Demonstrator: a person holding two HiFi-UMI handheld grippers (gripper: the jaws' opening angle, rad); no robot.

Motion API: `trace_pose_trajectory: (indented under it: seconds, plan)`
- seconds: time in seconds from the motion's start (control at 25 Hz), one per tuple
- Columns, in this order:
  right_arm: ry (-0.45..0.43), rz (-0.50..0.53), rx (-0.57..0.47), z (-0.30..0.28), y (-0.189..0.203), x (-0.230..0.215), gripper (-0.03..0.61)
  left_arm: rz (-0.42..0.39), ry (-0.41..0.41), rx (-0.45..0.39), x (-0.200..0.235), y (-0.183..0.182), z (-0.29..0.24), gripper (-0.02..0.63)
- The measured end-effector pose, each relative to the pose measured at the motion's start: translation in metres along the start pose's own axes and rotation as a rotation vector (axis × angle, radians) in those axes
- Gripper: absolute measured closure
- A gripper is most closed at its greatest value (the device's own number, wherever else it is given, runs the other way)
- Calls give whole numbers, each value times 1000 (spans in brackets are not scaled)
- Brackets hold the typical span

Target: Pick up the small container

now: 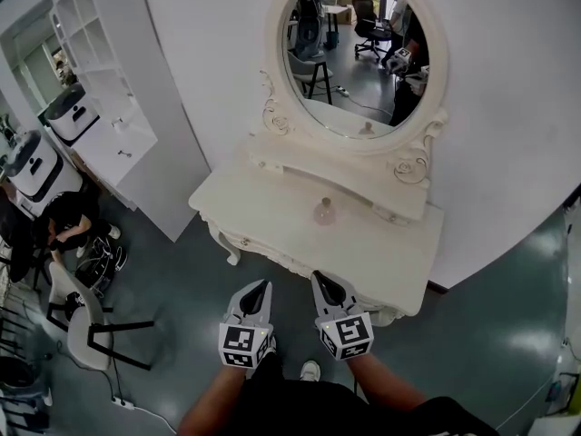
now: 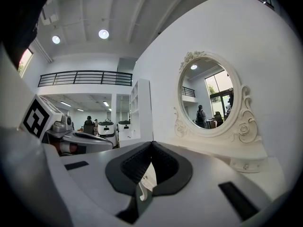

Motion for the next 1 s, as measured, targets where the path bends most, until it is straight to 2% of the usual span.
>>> trace_pose_trajectory:
  seconds: [0.32, 0.64, 1.0]
  plan:
    - [11, 24, 18, -30, -4, 2, 574, -4, 40, -7, 30, -2, -29, 607]
    - [61, 34, 22, -79, -12, 9, 574, 3, 80, -21, 79, -12, -57, 607]
    - [118, 52, 32, -128, -24, 23, 574, -29, 133, -59, 129, -26, -78, 607]
Point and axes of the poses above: the fingertips, and each gripper's own axes: z backward along the fingers, x to its left, y out of its underside, the point moved 7 cm from there along z, backward along the fingers, and after that the axes turned 3 degrees about x, right-handed, at the moved point
